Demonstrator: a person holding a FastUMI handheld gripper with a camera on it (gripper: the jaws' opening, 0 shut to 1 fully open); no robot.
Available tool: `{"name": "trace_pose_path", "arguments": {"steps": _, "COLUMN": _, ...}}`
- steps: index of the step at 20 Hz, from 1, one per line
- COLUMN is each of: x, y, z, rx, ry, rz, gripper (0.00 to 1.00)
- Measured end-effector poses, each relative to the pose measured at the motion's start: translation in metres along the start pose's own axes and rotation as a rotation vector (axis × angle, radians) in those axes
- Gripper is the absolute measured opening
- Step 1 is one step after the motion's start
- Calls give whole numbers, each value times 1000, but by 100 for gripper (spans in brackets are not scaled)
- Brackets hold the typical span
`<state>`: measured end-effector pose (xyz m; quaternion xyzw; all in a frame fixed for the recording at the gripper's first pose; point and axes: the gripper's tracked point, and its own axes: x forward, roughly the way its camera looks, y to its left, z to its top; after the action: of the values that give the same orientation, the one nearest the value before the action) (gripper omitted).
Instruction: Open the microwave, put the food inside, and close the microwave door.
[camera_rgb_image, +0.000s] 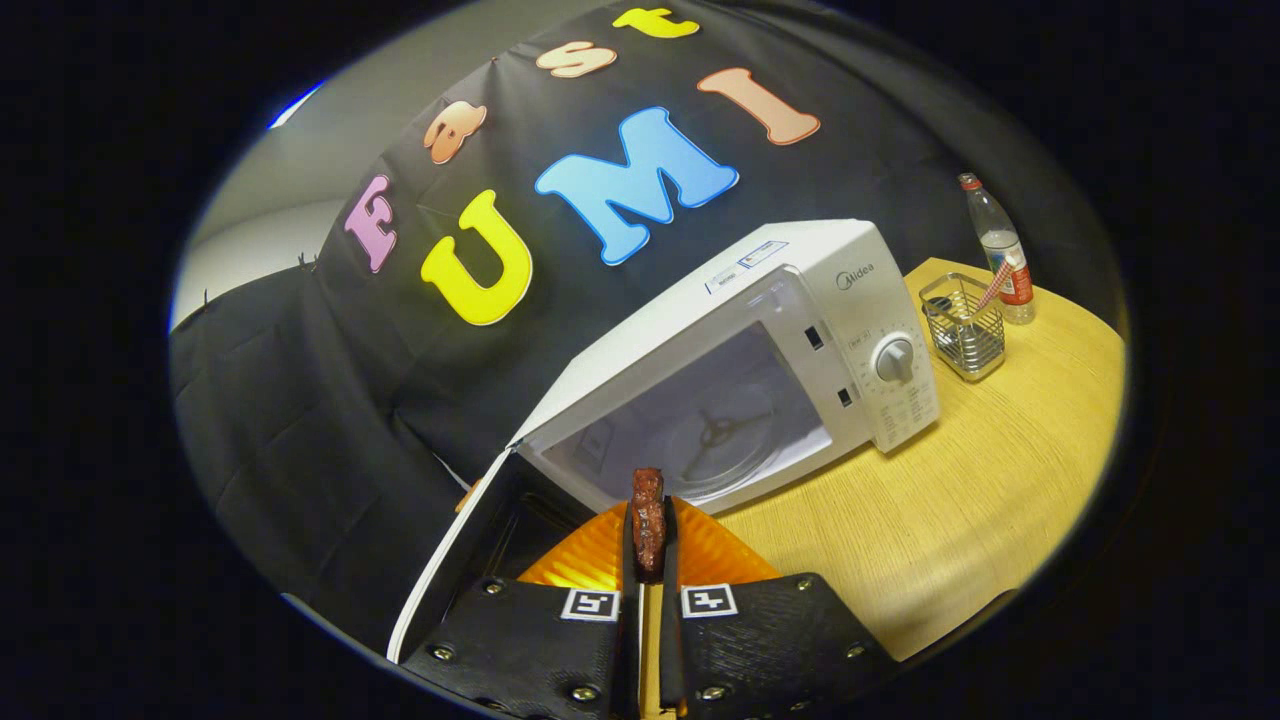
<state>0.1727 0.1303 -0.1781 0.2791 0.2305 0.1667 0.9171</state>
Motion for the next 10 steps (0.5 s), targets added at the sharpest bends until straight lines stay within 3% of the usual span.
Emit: {"name": "trace_pose_path", "arguments": {"steps": 10, "x": 72, "y": -11, "z": 5, "rx": 36, "ry": -43, "rz": -4, "gripper": 8}}
